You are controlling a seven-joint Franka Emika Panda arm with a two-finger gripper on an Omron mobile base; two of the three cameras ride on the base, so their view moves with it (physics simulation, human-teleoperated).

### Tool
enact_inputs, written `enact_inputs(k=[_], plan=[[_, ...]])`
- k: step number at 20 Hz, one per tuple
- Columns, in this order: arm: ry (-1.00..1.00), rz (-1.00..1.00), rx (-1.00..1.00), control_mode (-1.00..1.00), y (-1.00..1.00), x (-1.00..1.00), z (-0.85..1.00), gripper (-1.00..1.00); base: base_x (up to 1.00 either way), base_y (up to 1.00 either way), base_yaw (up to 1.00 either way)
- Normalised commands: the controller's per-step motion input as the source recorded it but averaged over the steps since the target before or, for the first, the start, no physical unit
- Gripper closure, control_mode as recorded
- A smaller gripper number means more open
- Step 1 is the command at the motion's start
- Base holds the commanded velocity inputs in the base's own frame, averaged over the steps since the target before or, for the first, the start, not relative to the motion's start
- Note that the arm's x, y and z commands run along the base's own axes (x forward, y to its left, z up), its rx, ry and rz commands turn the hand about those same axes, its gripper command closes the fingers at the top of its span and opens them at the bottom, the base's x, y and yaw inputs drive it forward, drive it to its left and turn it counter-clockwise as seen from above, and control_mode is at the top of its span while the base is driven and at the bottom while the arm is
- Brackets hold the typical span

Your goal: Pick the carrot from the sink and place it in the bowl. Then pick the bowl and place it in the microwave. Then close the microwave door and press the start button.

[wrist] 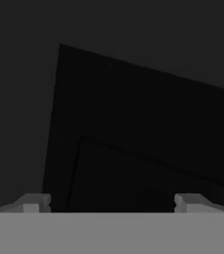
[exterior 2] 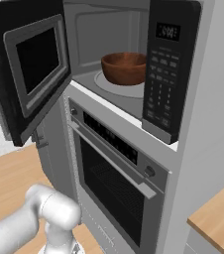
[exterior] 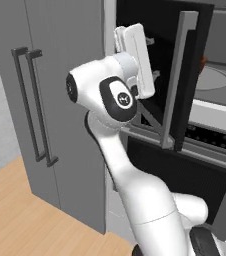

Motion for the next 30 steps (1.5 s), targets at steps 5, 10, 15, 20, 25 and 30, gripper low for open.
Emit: enact_inputs(k=[5, 10, 15, 20, 25, 30], plan=[[-0.11, 0.00, 0.22, -1.00, -1.00, 0.18, 0.04, -1.00, 0.00, 0.00, 0.00], [-0.10, -0.01, 0.17, -1.00, -0.83, 0.37, 0.00, -1.00, 0.00, 0.00, 0.00], [-0.05, -0.02, 0.10, -1.00, -0.57, 0.59, -0.03, -1.00, 0.00, 0.00, 0.00], [-0.04, 0.00, 0.07, -1.00, -0.25, 0.91, -0.25, -1.00, 0.00, 0.00, 0.00], [-0.09, 0.01, 0.07, -1.00, -0.36, 0.60, -0.28, -1.00, 0.00, 0.00, 0.00], [-0.03, 0.01, 0.06, -1.00, -0.51, 0.65, -0.33, -1.00, 0.00, 0.00, 0.00]])
